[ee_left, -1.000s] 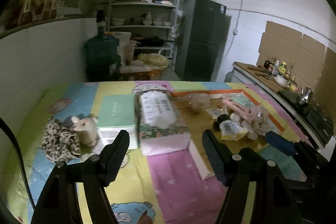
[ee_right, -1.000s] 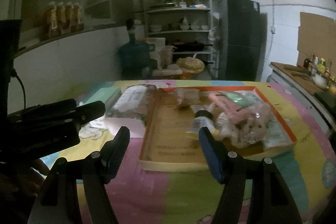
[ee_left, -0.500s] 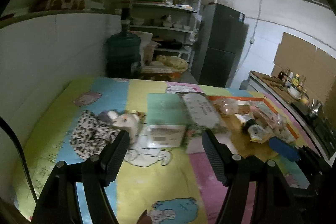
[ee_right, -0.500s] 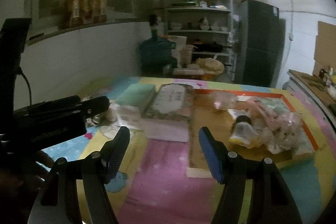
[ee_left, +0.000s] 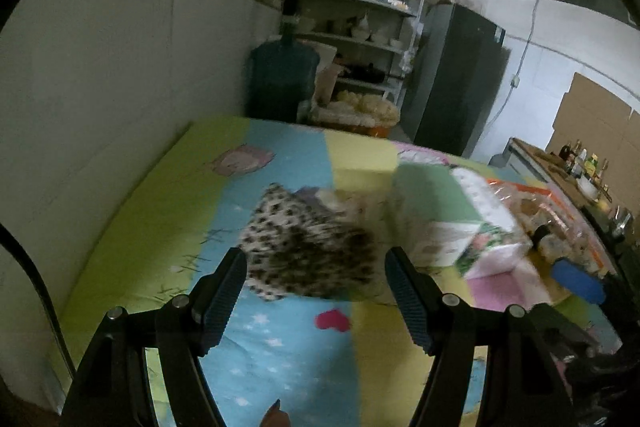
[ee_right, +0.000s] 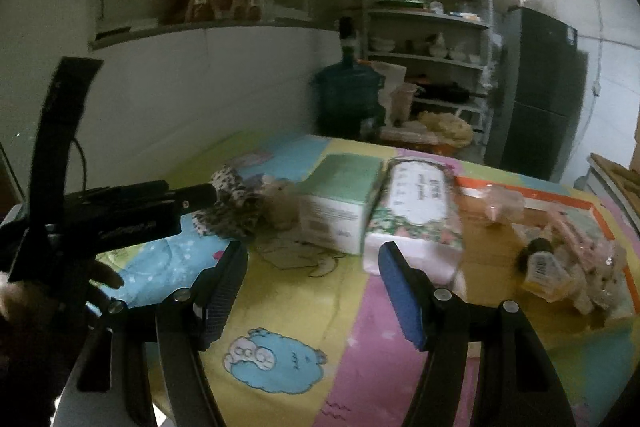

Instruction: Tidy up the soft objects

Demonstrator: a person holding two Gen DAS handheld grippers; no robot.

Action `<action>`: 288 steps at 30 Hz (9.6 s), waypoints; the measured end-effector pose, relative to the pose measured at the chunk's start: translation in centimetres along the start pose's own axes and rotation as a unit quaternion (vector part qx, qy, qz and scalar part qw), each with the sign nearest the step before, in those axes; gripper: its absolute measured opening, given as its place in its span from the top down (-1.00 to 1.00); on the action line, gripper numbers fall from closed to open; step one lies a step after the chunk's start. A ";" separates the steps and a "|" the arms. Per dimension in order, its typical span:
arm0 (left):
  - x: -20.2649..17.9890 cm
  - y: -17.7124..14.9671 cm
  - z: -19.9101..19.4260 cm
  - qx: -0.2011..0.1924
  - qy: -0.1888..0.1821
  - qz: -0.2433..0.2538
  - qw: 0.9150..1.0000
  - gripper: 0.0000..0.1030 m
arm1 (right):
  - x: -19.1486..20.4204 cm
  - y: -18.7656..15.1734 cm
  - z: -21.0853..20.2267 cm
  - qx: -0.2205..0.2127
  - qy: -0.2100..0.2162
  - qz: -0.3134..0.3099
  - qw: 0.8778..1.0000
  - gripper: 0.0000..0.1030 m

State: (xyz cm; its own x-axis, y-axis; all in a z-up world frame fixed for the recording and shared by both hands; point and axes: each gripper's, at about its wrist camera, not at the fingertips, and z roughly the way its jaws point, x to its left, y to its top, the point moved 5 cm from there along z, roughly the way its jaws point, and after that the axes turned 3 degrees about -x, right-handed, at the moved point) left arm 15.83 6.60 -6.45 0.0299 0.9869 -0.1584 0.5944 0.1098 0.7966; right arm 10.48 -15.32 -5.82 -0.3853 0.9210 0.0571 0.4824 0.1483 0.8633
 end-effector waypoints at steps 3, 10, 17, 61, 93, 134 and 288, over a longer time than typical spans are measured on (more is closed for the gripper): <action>1.2 -0.1 1.7 0.023 -0.004 0.003 1.000 -0.38 | 0.7 0.1 0.9 0.006 0.008 -0.004 1.000 -0.35; 2.7 -0.7 5.5 0.063 -0.009 -0.001 0.998 -0.38 | 1.6 0.2 2.3 0.013 0.015 -0.015 1.000 -0.35; 4.0 -1.6 6.9 0.090 -0.012 -0.032 0.995 -0.09 | 1.5 0.2 3.7 0.024 0.019 -0.018 0.999 -0.35; 9.5 -1.5 -1.5 -0.044 0.052 -0.060 0.996 0.89 | 9.4 2.9 23.0 0.262 0.102 -0.327 0.902 -0.16; 6.3 -1.0 -3.7 -0.063 0.025 -0.039 0.997 0.89 | 8.8 4.8 8.4 0.093 0.133 -0.160 0.974 0.26; -17.1 -0.5 -3.2 -0.033 -0.168 0.090 0.981 0.89 | -10.2 -0.6 -8.7 -0.014 -0.055 0.053 0.997 0.26; -21.8 1.4 -1.6 -0.057 -0.080 0.067 0.993 0.12 | -17.2 -0.2 -8.0 -0.065 -0.111 0.150 0.980 -0.19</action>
State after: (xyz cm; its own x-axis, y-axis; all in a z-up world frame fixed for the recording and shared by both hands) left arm 14.68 -14.61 -0.92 0.2361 0.9631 -0.1295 0.4818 -0.0003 0.8763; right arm 10.73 -34.09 -2.99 -0.0537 0.9742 0.2192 0.4373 -0.1744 0.8823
